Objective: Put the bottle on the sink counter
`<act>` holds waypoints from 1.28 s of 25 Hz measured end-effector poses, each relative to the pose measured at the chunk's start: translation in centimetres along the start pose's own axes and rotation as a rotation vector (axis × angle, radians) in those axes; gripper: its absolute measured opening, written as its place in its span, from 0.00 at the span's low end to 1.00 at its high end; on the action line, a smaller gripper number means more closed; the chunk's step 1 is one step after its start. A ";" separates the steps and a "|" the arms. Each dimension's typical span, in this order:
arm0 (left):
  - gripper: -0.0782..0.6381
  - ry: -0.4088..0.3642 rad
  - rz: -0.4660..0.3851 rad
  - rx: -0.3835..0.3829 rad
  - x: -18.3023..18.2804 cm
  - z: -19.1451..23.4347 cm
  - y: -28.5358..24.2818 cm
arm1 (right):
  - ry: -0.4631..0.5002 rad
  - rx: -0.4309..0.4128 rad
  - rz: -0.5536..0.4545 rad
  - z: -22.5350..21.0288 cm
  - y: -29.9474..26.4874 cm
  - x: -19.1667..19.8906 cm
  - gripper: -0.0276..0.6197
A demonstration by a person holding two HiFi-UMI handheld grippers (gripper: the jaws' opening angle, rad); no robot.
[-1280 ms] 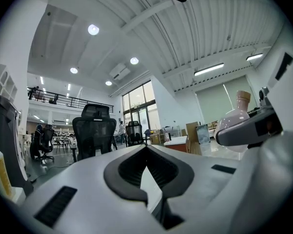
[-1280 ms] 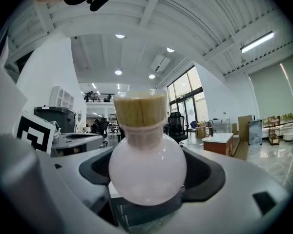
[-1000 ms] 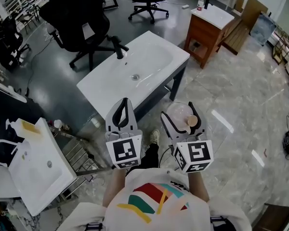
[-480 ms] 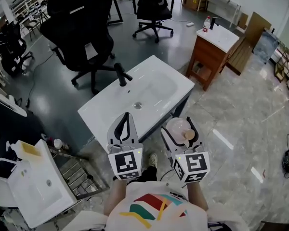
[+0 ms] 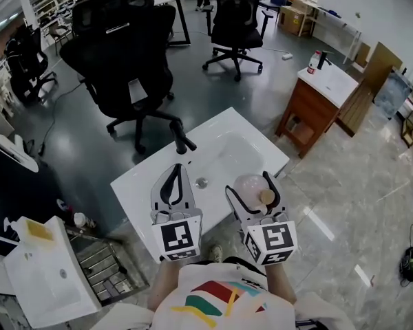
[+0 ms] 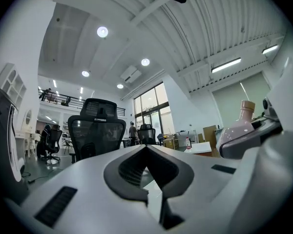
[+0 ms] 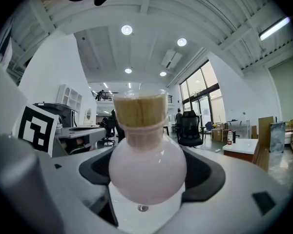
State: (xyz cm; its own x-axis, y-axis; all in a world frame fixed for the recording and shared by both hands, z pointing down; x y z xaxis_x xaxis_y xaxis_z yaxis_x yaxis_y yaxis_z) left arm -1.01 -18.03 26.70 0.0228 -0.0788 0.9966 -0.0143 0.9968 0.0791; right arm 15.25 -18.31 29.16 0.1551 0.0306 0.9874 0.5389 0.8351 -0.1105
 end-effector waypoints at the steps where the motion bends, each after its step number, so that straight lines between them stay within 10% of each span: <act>1: 0.13 -0.001 0.003 -0.010 0.1 0.2 -0.6 | 0.000 -0.011 0.000 -0.2 -0.7 0.0 0.65; 32: 0.13 -0.027 -0.010 -0.324 -0.6 0.4 -5.2 | 0.051 -0.344 -0.055 -3.6 -9.6 -2.3 0.65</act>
State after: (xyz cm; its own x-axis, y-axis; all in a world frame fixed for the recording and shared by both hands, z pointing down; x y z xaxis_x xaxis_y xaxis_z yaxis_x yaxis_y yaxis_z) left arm -1.31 -23.16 25.68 -0.0055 -0.0847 0.9964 0.3045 0.9489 0.0824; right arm 12.75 -28.36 27.51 0.1547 -0.0444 0.9870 0.7936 0.6006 -0.0974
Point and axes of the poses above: the fingertips, and each gripper's own axes: y backward along the fingers, z to its left, x out of its underside, the point moved 2 cm from there along y, backward along the fingers, and after that the axes turned 8 degrees about y, right-handed, at the moved point
